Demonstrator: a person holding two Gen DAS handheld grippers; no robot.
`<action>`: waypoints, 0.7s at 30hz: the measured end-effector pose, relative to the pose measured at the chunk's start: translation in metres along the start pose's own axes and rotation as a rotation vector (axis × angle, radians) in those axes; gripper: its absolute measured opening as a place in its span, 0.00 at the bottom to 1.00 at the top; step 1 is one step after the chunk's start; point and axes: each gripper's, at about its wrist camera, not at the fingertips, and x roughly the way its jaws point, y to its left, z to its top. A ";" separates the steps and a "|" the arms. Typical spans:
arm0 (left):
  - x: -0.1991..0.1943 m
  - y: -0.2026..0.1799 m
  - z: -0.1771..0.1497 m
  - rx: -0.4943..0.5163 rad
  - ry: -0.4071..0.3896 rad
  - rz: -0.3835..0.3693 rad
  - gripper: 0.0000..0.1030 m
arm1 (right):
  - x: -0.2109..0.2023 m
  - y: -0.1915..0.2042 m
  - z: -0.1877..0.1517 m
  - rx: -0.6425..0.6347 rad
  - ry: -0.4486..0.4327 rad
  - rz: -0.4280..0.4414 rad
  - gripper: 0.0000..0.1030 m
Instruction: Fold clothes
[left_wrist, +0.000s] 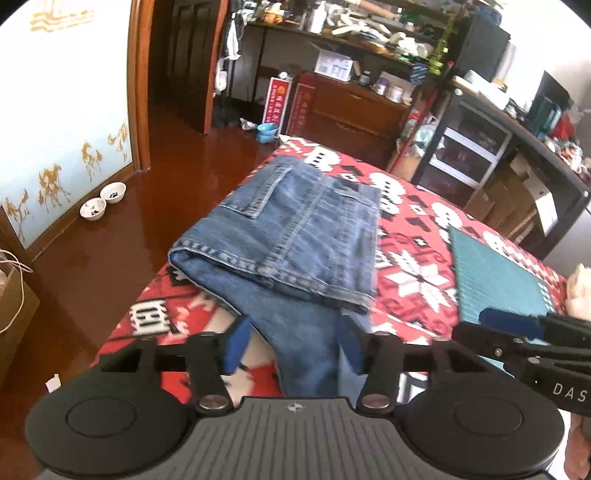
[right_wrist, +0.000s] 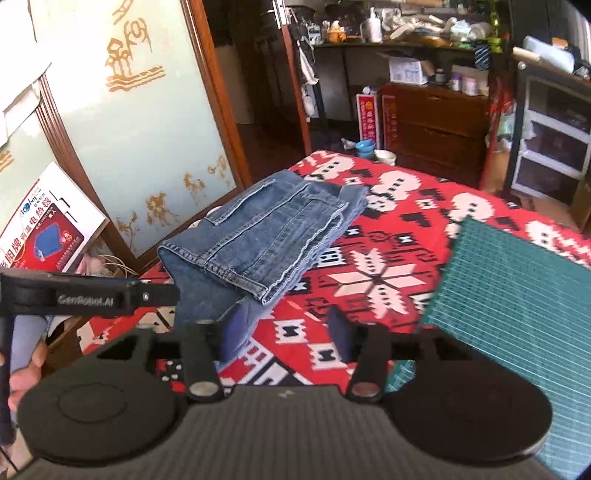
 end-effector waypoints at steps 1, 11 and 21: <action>-0.007 -0.004 -0.003 0.003 -0.010 0.001 0.68 | -0.007 0.001 -0.002 -0.004 -0.005 -0.006 0.82; -0.053 -0.024 -0.032 0.000 0.021 0.048 0.77 | -0.062 0.020 -0.015 -0.024 0.021 -0.040 1.00; -0.116 -0.040 -0.041 0.062 -0.045 0.225 0.86 | -0.114 0.058 -0.005 -0.075 0.071 -0.130 1.00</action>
